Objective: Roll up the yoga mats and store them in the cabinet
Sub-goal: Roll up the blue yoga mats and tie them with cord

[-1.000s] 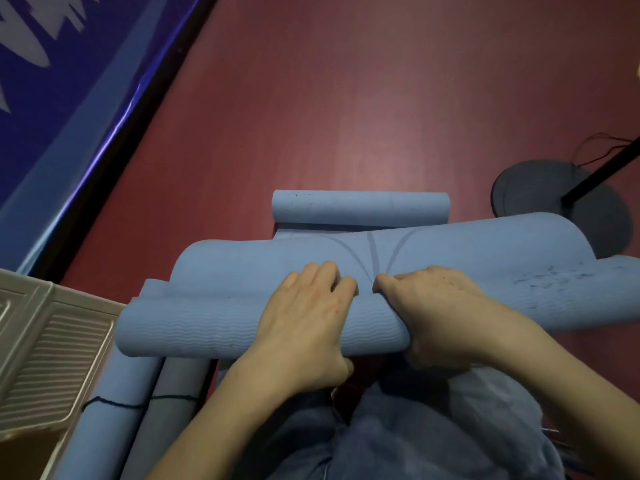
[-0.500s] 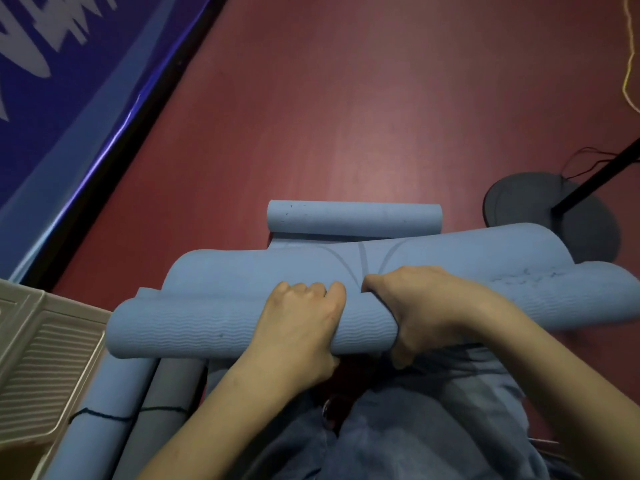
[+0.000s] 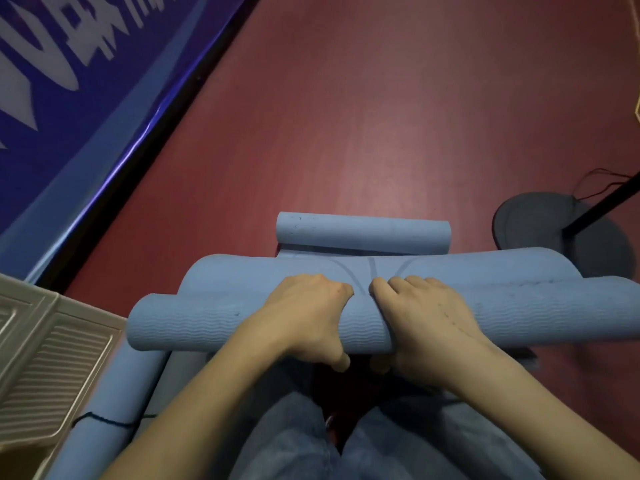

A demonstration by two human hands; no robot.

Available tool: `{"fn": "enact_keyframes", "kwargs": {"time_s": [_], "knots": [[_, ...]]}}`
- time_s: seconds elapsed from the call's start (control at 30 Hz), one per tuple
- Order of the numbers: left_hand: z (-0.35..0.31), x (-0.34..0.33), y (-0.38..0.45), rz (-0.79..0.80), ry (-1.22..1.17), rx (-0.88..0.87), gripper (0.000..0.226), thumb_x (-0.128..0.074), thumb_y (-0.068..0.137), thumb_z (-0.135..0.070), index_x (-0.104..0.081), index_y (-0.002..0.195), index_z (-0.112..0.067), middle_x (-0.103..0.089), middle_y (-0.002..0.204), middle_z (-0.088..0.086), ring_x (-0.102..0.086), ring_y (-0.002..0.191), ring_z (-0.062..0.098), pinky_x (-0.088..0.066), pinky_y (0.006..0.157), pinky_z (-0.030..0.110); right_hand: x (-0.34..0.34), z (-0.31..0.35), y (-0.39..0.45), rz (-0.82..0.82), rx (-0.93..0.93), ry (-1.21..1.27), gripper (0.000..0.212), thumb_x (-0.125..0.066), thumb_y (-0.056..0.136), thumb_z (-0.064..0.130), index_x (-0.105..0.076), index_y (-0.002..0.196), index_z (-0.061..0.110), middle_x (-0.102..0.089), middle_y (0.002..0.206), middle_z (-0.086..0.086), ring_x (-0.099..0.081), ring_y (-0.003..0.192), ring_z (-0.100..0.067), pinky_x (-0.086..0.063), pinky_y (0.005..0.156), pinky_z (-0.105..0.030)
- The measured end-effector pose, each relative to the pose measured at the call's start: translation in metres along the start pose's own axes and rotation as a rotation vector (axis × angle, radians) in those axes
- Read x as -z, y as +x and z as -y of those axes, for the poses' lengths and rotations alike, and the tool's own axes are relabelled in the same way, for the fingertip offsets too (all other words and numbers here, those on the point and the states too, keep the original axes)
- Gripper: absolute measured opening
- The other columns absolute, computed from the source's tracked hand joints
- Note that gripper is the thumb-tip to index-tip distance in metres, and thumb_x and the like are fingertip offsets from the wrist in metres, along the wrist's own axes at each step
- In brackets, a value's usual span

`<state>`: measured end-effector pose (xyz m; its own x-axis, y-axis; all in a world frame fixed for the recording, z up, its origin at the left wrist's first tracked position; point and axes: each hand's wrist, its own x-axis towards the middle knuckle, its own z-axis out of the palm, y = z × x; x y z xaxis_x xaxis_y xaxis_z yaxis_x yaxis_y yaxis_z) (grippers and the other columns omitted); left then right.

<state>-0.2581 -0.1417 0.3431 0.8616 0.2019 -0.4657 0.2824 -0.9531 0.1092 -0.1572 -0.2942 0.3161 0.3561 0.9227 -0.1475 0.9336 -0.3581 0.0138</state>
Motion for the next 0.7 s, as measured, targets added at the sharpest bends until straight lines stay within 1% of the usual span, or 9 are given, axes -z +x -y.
{"fn": "enact_keyframes", "kwargs": {"time_s": [0.07,0.1,0.17,0.23,0.3,0.4,0.47,0.57,0.7], "knots": [[0.001,-0.006,-0.001,-0.035,-0.015,0.016,0.060,-0.079,0.058,-0.059,-0.053,0.103,-0.029,-0.063,0.097,-0.008,-0.059,0.089,0.020,-0.052,0.077,0.037,0.008,-0.002,0.003,0.040,0.023,0.038,0.058,-0.079,0.068,0.045,-0.031,0.096,0.027,-0.056,0.094,0.008,-0.058,0.088,-0.020,-0.028,0.068,-0.033],[0.002,-0.009,-0.002,-0.059,-0.021,0.016,0.063,-0.078,0.058,-0.060,-0.052,0.107,-0.030,-0.061,0.102,-0.010,-0.058,0.096,0.019,-0.051,0.080,0.037,0.012,-0.002,0.005,0.059,0.026,0.048,0.056,-0.078,0.069,0.044,-0.032,0.096,0.027,-0.057,0.095,0.008,-0.059,0.088,-0.020,-0.028,0.067,-0.033],[0.005,-0.014,-0.001,-0.103,-0.038,-0.005,0.074,-0.077,0.058,-0.063,-0.050,0.120,-0.031,-0.049,0.114,-0.013,-0.049,0.110,0.014,-0.045,0.084,0.033,0.016,-0.004,0.008,0.096,0.031,0.070,0.055,-0.079,0.069,0.044,-0.035,0.097,0.027,-0.059,0.094,0.008,-0.060,0.087,-0.021,-0.031,0.065,-0.033],[0.007,-0.015,0.001,-0.129,-0.073,-0.020,0.083,-0.078,0.057,-0.064,-0.045,0.126,-0.033,-0.036,0.114,-0.015,-0.042,0.112,0.011,-0.038,0.082,0.031,0.017,-0.007,0.012,0.136,0.036,0.082,0.058,-0.080,0.065,0.046,-0.037,0.099,0.027,-0.060,0.093,0.007,-0.062,0.085,-0.022,-0.033,0.063,-0.034],[0.009,-0.013,0.002,-0.144,-0.102,-0.013,0.083,-0.079,0.055,-0.063,-0.040,0.123,-0.036,-0.033,0.109,-0.015,-0.041,0.107,0.011,-0.035,0.079,0.031,0.020,-0.012,0.018,0.201,0.029,0.089,0.065,-0.083,0.059,0.049,-0.040,0.102,0.028,-0.062,0.094,0.006,-0.063,0.085,-0.023,-0.036,0.064,-0.034],[0.010,-0.011,0.001,-0.200,-0.099,-0.012,0.071,-0.075,0.054,-0.064,-0.038,0.109,-0.035,-0.039,0.100,-0.014,-0.045,0.096,0.013,-0.035,0.075,0.032,0.032,-0.018,0.030,0.327,0.024,0.130,0.071,-0.089,0.050,0.051,-0.047,0.104,0.030,-0.064,0.094,0.006,-0.060,0.083,-0.021,-0.041,0.065,-0.034],[0.010,-0.011,-0.002,-0.256,-0.094,-0.014,0.066,-0.071,0.057,-0.065,-0.043,0.107,-0.034,-0.046,0.100,-0.013,-0.052,0.094,0.015,-0.037,0.074,0.032,0.038,-0.023,0.039,0.399,0.011,0.189,0.068,-0.090,0.046,0.048,-0.053,0.101,0.031,-0.065,0.093,0.007,-0.059,0.080,-0.018,-0.048,0.067,-0.034],[0.009,-0.012,-0.005,-0.326,-0.078,-0.009,0.068,-0.068,0.065,-0.070,-0.050,0.117,-0.029,-0.059,0.111,-0.010,-0.061,0.102,0.019,-0.043,0.082,0.033,0.042,-0.031,0.049,0.495,-0.026,0.278,0.067,-0.087,0.039,0.045,-0.056,0.097,0.034,-0.065,0.090,0.011,-0.064,0.080,-0.016,-0.058,0.074,-0.039],[0.001,-0.018,-0.006,-0.289,0.065,0.005,0.089,-0.077,0.064,-0.074,-0.048,0.128,-0.021,-0.059,0.120,-0.003,-0.059,0.111,0.023,-0.042,0.092,0.036,0.043,-0.033,0.052,0.530,-0.008,0.295,0.068,-0.089,0.043,0.045,-0.057,0.102,0.034,-0.066,0.094,0.011,-0.065,0.084,-0.016,-0.059,0.077,-0.041]]}}
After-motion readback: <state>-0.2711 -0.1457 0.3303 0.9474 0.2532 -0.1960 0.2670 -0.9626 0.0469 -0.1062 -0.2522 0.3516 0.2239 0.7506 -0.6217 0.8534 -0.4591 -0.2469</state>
